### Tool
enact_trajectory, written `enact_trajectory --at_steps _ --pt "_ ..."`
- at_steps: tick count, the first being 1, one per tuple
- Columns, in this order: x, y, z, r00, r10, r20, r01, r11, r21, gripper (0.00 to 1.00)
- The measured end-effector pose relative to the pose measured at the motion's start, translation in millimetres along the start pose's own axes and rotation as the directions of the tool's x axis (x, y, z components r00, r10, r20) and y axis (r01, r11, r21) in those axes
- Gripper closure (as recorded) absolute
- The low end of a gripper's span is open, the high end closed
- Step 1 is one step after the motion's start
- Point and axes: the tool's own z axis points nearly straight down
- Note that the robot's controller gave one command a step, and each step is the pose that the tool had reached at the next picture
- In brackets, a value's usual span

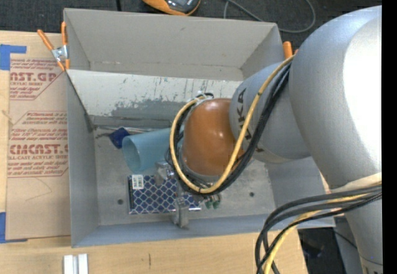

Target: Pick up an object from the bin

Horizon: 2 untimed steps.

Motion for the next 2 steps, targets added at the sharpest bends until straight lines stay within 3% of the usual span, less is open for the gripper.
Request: enact_trajectory --at_steps 1,2 --pt "4.1 0.0 1.6 1.0 0.0 -0.016 0.0 1.0 0.0 1.0" --pt "0.0 -0.5 -0.1 1.0 0.001 0.0 -0.001 1.0 0.0 0.0"
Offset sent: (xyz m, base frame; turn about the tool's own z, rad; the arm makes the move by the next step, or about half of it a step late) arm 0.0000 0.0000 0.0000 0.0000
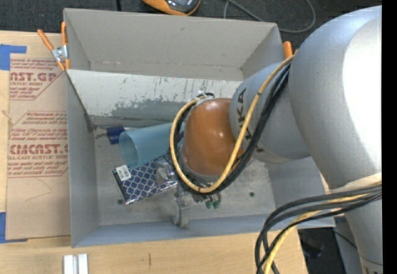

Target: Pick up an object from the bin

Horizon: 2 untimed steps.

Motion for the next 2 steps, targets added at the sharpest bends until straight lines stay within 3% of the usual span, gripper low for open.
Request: enact_trajectory --at_steps 1,2 --pt "0.1 0.0 0.0 1.0 0.0 0.0 0.0 1.0 0.0 0.0" --pt "-87.8 32.1 2.5 0.995 -0.102 0.001 0.102 0.995 -0.002 1.0"
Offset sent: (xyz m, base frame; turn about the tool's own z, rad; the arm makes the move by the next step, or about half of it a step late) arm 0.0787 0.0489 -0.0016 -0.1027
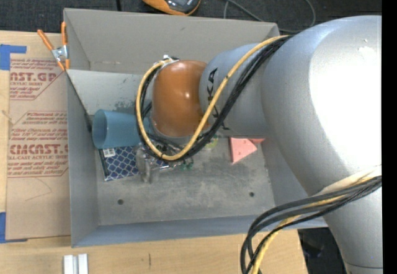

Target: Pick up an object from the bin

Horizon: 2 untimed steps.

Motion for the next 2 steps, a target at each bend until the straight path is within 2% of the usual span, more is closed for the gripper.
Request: enact_trajectory --at_steps 2 --pt "0.1 0.0 -0.6 1.0 0.0 0.0 0.0 1.0 0.0 1.0"
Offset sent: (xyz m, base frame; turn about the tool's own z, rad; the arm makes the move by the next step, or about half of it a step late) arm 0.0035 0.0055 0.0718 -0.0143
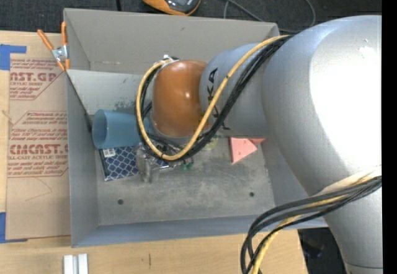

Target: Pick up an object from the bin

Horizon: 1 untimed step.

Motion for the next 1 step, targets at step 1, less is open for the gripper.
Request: enact_trajectory --at_steps 1 --pt "-13.1 -4.2 -31.4 1.0 -0.013 0.003 0.013 1.0 0.001 1.0"
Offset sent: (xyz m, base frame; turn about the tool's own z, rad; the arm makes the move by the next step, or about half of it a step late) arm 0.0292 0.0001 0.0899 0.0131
